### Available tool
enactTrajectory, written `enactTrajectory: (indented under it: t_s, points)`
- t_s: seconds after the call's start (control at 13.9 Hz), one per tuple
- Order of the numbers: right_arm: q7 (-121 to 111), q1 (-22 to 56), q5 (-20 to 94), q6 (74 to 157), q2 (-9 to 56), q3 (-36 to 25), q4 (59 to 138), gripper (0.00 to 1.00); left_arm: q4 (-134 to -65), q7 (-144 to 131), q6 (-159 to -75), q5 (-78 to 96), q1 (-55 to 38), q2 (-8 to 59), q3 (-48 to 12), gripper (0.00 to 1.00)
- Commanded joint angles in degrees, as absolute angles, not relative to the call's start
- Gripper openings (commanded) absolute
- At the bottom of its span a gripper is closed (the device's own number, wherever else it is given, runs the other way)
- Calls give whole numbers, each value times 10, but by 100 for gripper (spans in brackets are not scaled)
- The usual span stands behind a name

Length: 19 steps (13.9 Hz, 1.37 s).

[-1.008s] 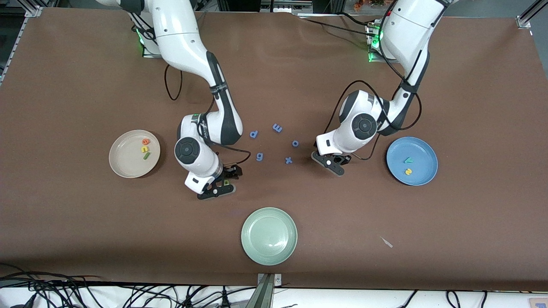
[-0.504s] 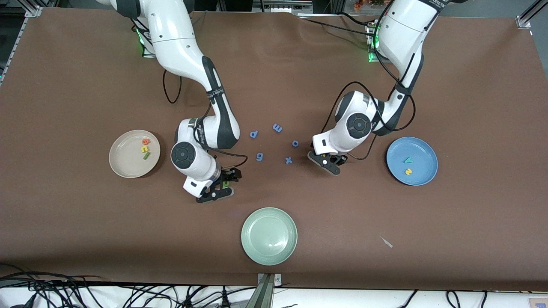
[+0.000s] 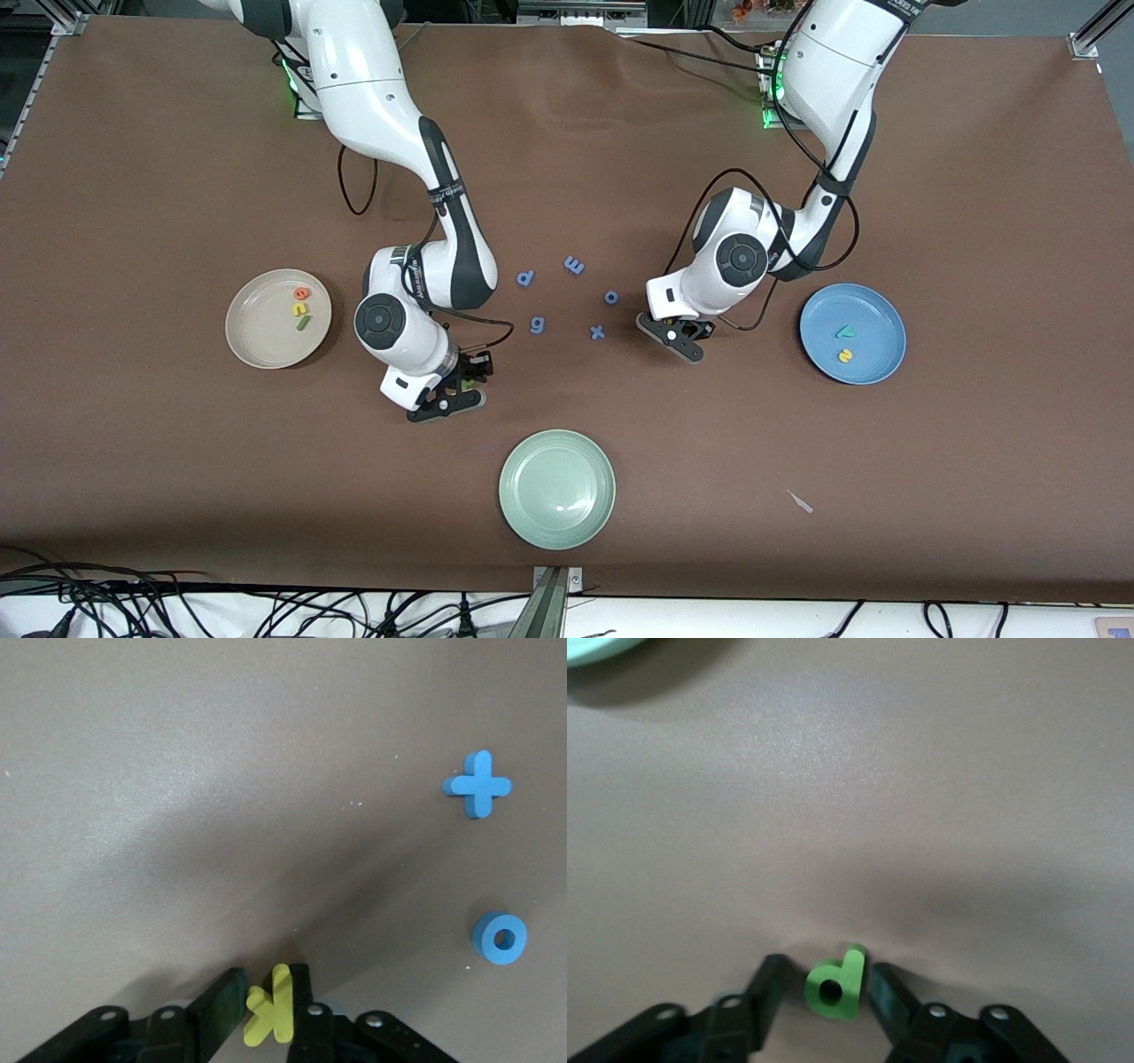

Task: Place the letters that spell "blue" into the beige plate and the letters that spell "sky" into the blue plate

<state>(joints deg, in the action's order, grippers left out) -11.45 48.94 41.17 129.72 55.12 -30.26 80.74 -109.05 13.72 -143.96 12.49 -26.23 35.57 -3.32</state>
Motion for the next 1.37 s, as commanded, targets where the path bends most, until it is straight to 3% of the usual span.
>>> enactTrajectory:
  t_s: [0.0,0.22,0.72,0.79,0.86,0.94,1.01,1.15,1.3]
  points:
    - [-127,487,420,1300,572,-301,787,23,-1095,142,-1432,132,-252,346,-27,21]
    - [-127,488,420,1296,566,-301,787,9,-1094,179,-1379,126,-173,302,-28,21]
    - [-127,495,386,1146,515,-373,791,6,-1099,474,-1277,126,24,265,-28,23]
    - [-127,495,369,1113,508,-390,792,6,-1102,495,-1277,127,35,265,-27,29]
    - [-134,495,356,1070,504,-411,793,6,-1104,504,-1277,127,43,266,-26,51]
    - [-161,494,354,1023,504,-433,795,6,-1106,505,-1277,127,51,271,-26,90]
    - [-191,495,355,997,503,-457,808,6,-1110,505,-1279,128,55,271,-26,100]
    - [-230,507,354,1004,476,-493,880,6,-1122,495,-1284,128,58,261,-25,100]
    - [-319,516,353,1030,456,-531,952,6,-1183,494,-1286,128,58,200,-25,100]
